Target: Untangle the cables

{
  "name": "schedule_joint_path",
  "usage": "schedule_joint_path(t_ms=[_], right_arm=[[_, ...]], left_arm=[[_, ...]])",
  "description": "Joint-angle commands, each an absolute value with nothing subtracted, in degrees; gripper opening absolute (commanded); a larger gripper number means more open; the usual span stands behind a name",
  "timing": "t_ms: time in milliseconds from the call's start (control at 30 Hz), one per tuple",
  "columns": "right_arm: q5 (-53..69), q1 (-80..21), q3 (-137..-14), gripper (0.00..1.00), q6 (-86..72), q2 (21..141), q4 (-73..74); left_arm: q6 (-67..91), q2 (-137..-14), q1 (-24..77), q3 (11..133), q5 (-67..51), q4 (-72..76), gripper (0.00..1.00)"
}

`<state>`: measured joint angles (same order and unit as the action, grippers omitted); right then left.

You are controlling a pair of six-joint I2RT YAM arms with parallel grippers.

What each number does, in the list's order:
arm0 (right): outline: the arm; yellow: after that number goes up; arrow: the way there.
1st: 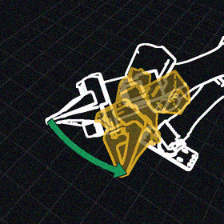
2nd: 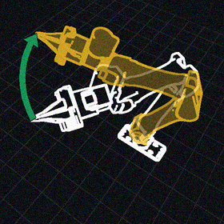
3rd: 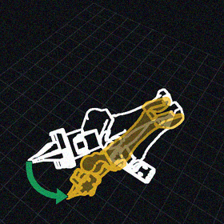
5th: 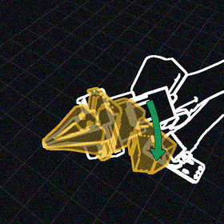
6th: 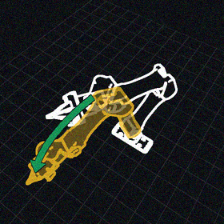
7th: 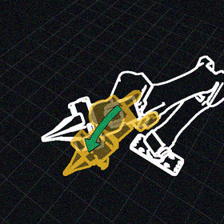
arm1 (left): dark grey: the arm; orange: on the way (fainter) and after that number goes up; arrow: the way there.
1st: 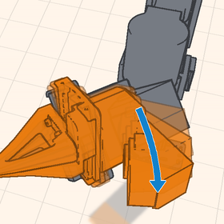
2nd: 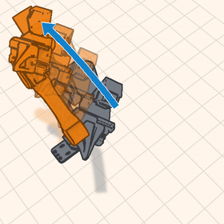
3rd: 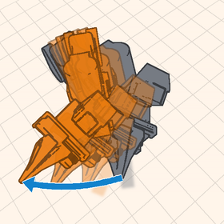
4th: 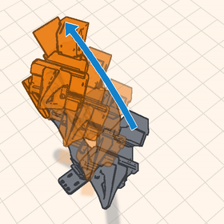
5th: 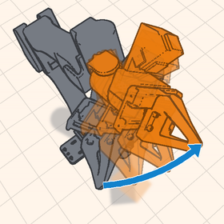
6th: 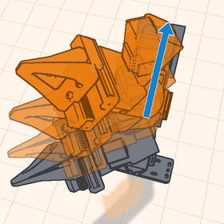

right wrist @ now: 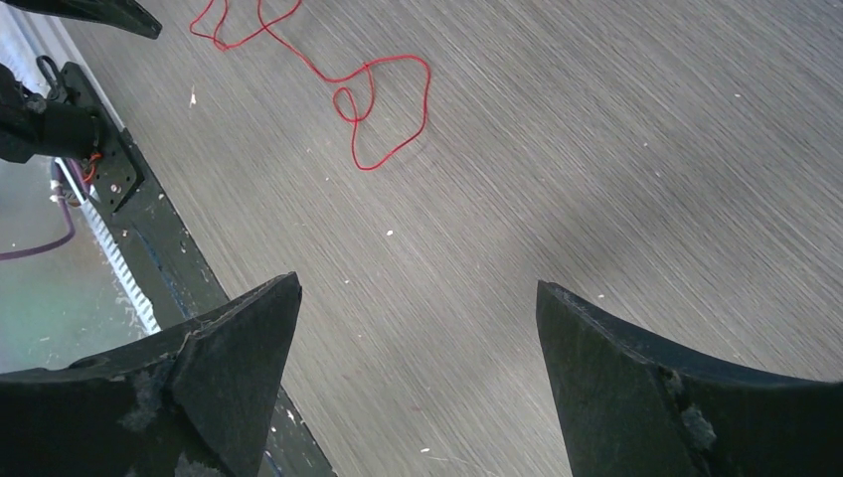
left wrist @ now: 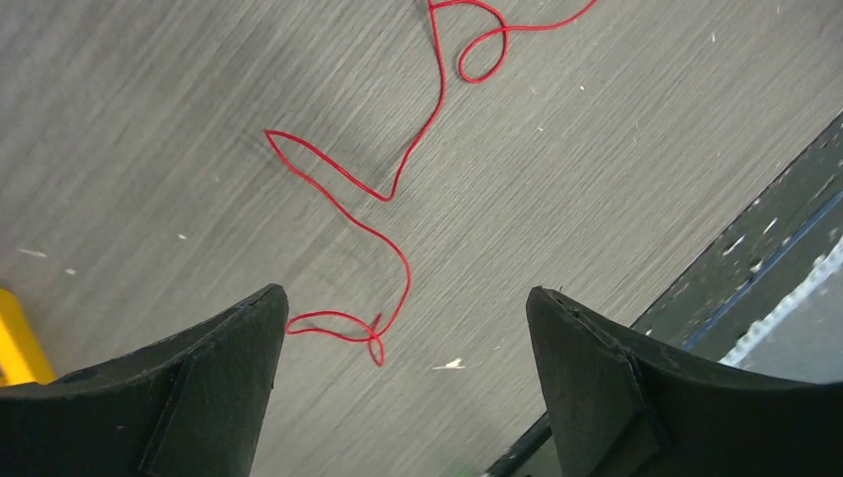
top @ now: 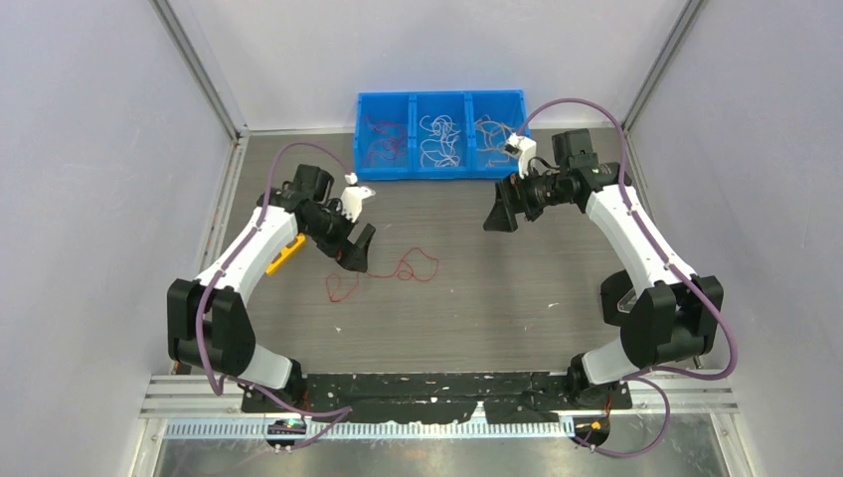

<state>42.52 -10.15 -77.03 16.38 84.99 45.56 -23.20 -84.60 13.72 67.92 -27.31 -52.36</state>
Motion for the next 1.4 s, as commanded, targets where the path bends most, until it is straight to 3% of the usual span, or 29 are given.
schedule_joint_path(t_ms=[0,133,333,567,667,700,1000,1367], right_arm=[[41.01,-10.11,-77.64,0.94,18.81,84.49,46.36],[40.25,-10.09,-76.79,0.94,19.92,82.81,47.04],[38.2,-10.04,-76.76,0.94,23.02,80.97,49.87],[36.91,-10.04,-76.26,0.93,23.88,79.96,51.13],[36.87,-10.02,-76.68,0.93,24.0,80.13,51.15],[37.01,-10.04,-76.75,0.93,23.95,80.23,51.11],[37.61,-10.02,-79.73,0.93,23.64,82.33,50.71],[37.6,-10.02,-82.15,0.93,23.18,84.7,51.15]], left_arm=[[-5.71,-82.98,13.45,63.62,-25.53,-42.46,0.92],[5.84,-84.43,13.89,60.65,-24.08,-34.16,0.92],[9.21,-90.03,15.31,60.81,-16.63,-29.39,0.72],[8.34,-96.43,17.23,63.7,-13.15,-30.81,0.37],[7.6,-94.06,17.23,63.96,-12.02,-31.68,0.06],[7.41,-92.01,17.23,64.03,-12.07,-31.39,0.0],[1.34,-76.7,17.4,71.42,-17.54,-27.63,0.0],[-8.97,-90.1,16.24,97.7,-26.82,-27.52,0.0]])
